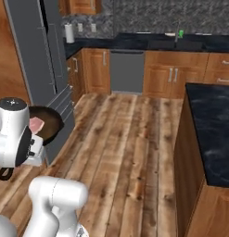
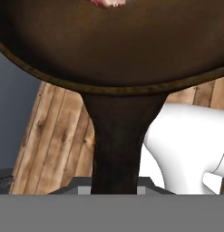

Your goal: Pick up the pan with the steak in it and place it on the dining table. Then place the steak on the plate.

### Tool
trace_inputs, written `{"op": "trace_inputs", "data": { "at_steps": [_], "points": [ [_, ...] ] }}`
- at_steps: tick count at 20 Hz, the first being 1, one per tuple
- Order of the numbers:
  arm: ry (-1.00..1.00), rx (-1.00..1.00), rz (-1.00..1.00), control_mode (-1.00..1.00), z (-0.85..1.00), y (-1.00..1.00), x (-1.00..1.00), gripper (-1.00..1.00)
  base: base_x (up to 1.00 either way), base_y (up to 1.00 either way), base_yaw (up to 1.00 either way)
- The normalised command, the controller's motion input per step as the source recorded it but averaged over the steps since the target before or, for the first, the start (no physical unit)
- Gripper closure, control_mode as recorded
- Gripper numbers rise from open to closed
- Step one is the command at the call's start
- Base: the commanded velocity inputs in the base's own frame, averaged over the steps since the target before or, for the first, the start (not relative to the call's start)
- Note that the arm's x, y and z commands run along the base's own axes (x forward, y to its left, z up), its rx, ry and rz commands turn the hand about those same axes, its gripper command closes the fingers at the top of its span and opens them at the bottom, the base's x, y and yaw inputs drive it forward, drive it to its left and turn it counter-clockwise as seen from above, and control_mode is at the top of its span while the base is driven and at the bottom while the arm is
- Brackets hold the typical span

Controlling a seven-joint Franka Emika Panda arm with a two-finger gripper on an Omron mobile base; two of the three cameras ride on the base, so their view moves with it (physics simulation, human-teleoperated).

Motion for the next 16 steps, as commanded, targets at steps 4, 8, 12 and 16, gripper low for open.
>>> {"op": "trace_inputs", "data": {
  "at_steps": [4, 8, 12, 16],
  "points": [
    [0.00, 0.00, 0.00, 1.00, 0.00, 0.00, 0.00, 1.00, 1.00, 0.00, 0.00],
    [0.00, 0.00, 0.00, 1.00, 0.00, 0.00, 0.00, 1.00, 1.00, 0.00, 0.00],
    [0.00, 0.00, 0.00, 1.00, 0.00, 0.00, 0.00, 1.00, 1.00, -0.02, 0.00],
    [0.00, 0.00, 0.00, 1.00, 0.00, 0.00, 0.00, 1.00, 1.00, -0.01, 0.00]
  ]
}}
